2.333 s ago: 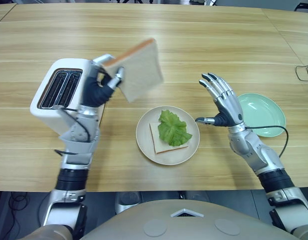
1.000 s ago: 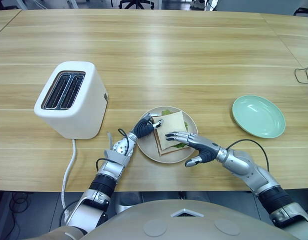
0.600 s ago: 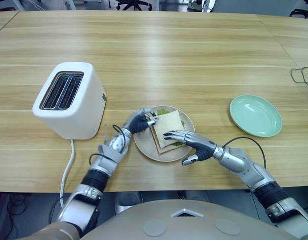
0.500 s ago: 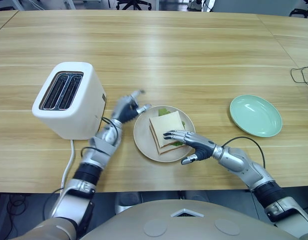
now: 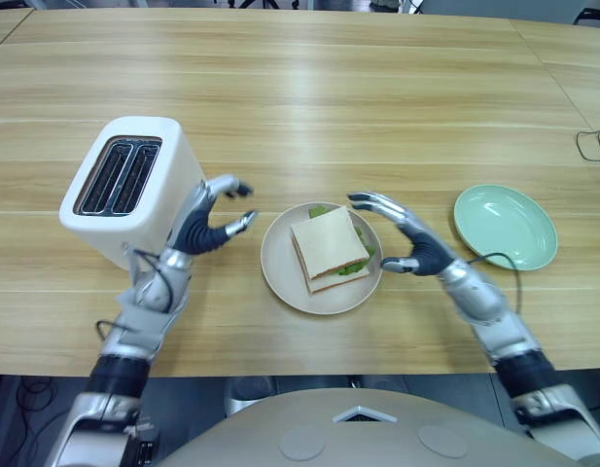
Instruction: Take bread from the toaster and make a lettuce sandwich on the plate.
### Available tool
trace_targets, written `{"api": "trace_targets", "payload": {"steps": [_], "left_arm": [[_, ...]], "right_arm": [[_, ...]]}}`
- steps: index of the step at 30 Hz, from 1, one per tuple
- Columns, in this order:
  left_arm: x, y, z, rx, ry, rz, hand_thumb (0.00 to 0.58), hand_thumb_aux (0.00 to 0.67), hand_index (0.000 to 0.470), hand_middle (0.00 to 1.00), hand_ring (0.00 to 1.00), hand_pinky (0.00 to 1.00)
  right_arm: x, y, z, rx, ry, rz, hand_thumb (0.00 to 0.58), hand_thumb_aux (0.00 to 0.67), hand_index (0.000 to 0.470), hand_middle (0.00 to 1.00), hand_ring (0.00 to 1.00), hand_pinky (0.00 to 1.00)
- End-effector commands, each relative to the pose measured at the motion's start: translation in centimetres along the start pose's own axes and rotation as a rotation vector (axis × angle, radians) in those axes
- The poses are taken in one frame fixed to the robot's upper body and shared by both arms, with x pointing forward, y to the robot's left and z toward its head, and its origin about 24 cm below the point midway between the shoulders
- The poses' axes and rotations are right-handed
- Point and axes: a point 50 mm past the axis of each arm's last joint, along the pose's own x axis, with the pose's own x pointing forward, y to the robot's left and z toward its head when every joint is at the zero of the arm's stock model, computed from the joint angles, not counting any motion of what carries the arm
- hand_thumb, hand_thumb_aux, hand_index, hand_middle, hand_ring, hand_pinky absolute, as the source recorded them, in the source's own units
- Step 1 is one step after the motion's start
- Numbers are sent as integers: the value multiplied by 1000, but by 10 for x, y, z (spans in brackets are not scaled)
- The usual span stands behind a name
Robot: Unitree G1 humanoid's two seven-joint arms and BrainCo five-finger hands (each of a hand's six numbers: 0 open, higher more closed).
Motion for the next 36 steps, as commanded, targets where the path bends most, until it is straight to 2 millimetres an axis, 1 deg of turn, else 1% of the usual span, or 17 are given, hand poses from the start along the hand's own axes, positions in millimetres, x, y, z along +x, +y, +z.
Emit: {"api": "trace_targets", "payload": {"steps": [1,3,5,7,9,11,16,21,23,27,31,36], "left_arm": [[-16,6,9,-89,-25,-88,580,670,460,1000,1000,1000],[-31,-4,13,-155,-1,-209,580,670,460,1000,1000,1000],[-47,-20,15,-200,33,-369,580,670,460,1000,1000,1000],[-60,-34,15,-211,69,-501,580,670,460,1000,1000,1000],[-69,-50,13,-195,101,-603,580,670,460,1000,1000,1000],[-72,-64,8,-168,128,-658,580,670,460,1000,1000,1000],[-72,-99,-3,-107,173,-714,580,670,460,1000,1000,1000],[-63,-116,-3,-78,154,-715,580,670,460,1000,1000,1000],[-59,-121,-5,-58,149,-711,580,670,460,1000,1000,1000],[-40,-124,-14,-4,164,-623,580,670,460,1000,1000,1000],[-16,-126,-24,40,182,-538,580,670,460,1000,1000,1000],[10,-126,-39,116,231,-458,580,670,460,1000,1000,1000]], "right_arm": [[-22,-3,-3,22,54,74,580,670,460,1000,1000,1000],[-37,0,-11,28,121,143,580,670,460,1000,1000,1000],[-51,10,-17,49,186,231,580,670,460,1000,1000,1000],[-60,21,-19,73,223,310,580,670,460,1000,1000,1000],[-66,32,-20,89,245,369,580,670,460,1000,1000,1000],[-67,41,-20,94,258,410,580,670,460,1000,1000,1000],[-57,63,-21,80,243,485,580,670,460,1000,1000,1000],[-55,86,-26,6,262,595,580,670,460,1000,1000,1000],[-49,94,-28,-23,254,608,580,670,460,1000,1000,1000],[-25,102,-38,-101,249,552,580,670,460,1000,1000,1000],[1,100,-55,-163,286,452,580,670,460,1000,1000,1000],[27,101,-70,-193,344,395,580,670,460,1000,1000,1000]]}}
